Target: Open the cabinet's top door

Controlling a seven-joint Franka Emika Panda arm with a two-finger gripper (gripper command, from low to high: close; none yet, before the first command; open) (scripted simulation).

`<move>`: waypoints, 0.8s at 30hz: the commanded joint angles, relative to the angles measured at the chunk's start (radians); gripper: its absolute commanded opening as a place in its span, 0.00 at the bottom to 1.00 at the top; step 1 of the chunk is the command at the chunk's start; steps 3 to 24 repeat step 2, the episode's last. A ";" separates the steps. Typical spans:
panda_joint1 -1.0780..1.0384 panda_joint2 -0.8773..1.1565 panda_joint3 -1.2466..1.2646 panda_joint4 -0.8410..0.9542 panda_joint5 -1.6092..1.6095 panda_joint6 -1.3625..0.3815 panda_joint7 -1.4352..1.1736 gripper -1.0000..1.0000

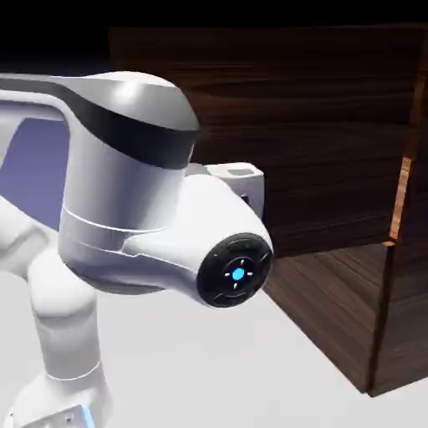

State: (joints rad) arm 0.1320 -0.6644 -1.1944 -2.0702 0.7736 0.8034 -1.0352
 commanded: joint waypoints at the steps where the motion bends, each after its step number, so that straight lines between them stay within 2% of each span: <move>1: 0.036 0.006 -0.030 0.025 -0.006 -0.013 -0.001 0.00; 24: 0.065 0.010 -0.054 0.045 -0.010 -0.025 -0.002 0.00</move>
